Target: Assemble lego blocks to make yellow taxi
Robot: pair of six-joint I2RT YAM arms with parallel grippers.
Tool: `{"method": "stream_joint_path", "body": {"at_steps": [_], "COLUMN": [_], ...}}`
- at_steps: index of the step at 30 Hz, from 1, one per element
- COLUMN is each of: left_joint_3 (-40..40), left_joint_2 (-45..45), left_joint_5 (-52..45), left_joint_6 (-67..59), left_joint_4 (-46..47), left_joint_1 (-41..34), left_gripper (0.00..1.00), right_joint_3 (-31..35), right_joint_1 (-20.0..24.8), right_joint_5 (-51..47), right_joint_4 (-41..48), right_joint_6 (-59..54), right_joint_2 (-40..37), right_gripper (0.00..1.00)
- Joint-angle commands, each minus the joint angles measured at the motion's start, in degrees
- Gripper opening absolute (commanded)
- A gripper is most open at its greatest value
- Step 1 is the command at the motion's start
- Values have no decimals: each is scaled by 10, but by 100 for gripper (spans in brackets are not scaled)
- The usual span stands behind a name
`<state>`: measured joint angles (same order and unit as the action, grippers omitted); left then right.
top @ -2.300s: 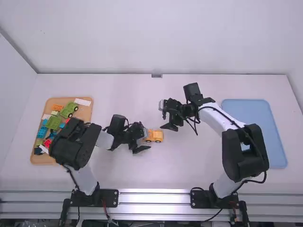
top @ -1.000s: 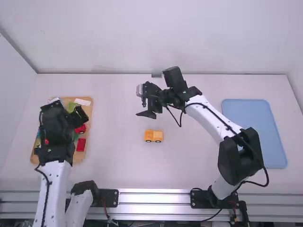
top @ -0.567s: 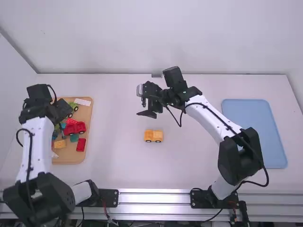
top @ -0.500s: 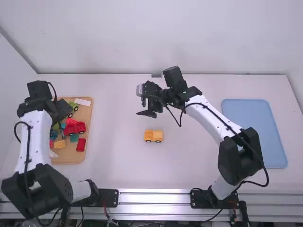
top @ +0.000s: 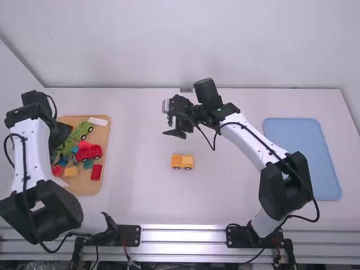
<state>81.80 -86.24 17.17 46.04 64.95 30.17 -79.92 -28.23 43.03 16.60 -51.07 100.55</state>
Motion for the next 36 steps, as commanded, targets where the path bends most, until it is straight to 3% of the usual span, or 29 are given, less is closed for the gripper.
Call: {"method": "stream_joint_path", "body": {"at_steps": [1, 4, 7, 14, 24, 32, 35, 36], "left_joint_3": [2, 2, 2, -22, -139, -106, -97, -98], "left_joint_2": [-11, -31, -66, -125, -129, -179, -203, -211], "left_joint_5": [2, -80, -101, -82, -88, -93, -92, -90], "left_joint_6": [85, 12, 17, 60, 56, 40, 35, 42], "left_joint_4": [15, 10, 30, 16, -142, -132, -122, -121], "left_joint_1": [52, 116, 147, 130, 121, 122, 117, 113], "left_gripper": [99, 99, 100, 97, 94, 95, 90, 85], "right_joint_3": [-14, -14, -14, -10, -11, -10, -10, -10], "right_joint_1": [1, 2, 2, 0, 2, 3, 5, 5], "right_joint_5": [-3, -18, -21, -20, -26, -26, -24, -24], "right_joint_4": [3, 3, 3, 3, 3, 11, 18, 19], "right_joint_6": [0, 0, -7, -15, -17, -18, -18, -17], "right_joint_2": [-6, -5, -3, -3, 3, 3, 3, 3], "right_gripper": [99, 99, 99, 99, 99, 99, 99, 99]}}
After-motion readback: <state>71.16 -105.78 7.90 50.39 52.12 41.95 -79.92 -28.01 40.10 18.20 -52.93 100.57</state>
